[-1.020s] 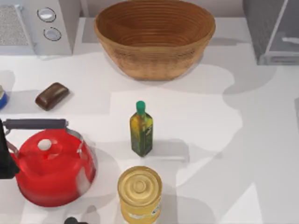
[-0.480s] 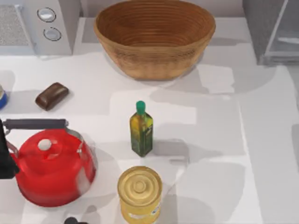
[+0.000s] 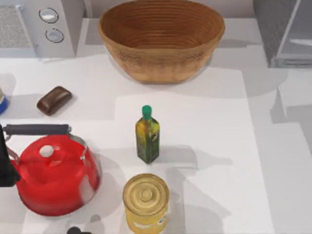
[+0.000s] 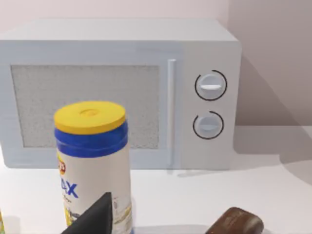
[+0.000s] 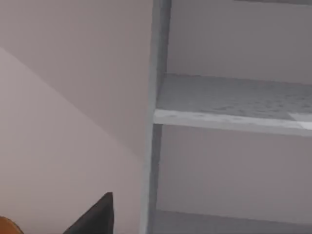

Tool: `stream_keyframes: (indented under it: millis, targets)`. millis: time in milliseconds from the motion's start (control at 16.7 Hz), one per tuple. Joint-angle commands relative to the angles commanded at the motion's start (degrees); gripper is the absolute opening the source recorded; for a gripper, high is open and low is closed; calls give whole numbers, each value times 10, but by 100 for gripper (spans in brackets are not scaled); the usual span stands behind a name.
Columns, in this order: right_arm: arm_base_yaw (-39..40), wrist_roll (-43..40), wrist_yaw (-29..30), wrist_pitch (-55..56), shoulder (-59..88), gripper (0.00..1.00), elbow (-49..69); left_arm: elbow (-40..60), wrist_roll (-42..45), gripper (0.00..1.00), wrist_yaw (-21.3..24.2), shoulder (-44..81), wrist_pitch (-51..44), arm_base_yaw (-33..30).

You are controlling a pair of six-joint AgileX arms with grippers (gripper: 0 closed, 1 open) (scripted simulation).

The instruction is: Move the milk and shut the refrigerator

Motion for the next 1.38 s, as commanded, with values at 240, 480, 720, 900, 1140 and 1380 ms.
stream_keyframes:
  millis: [240, 480, 720, 900, 1140, 1380]
  targets:
    - [16, 7, 25, -74, -237, 100, -148, 0, 0, 100, 0, 0, 0, 0]
    - [22, 18, 50, -146, -382, 100, -269, 0, 0, 100, 0, 0, 0, 0]
    - [22, 24, 62, -181, -432, 100, -316, 0, 0, 100, 0, 0, 0, 0]
    - [22, 24, 62, -181, -432, 100, -316, 0, 0, 100, 0, 0, 0, 0]
    - [23, 22, 60, -197, -443, 100, -305, 0, 0, 100, 0, 0, 0, 0]
    - [25, 18, 58, -305, -511, 100, -249, 0, 0, 100, 0, 0, 0, 0]
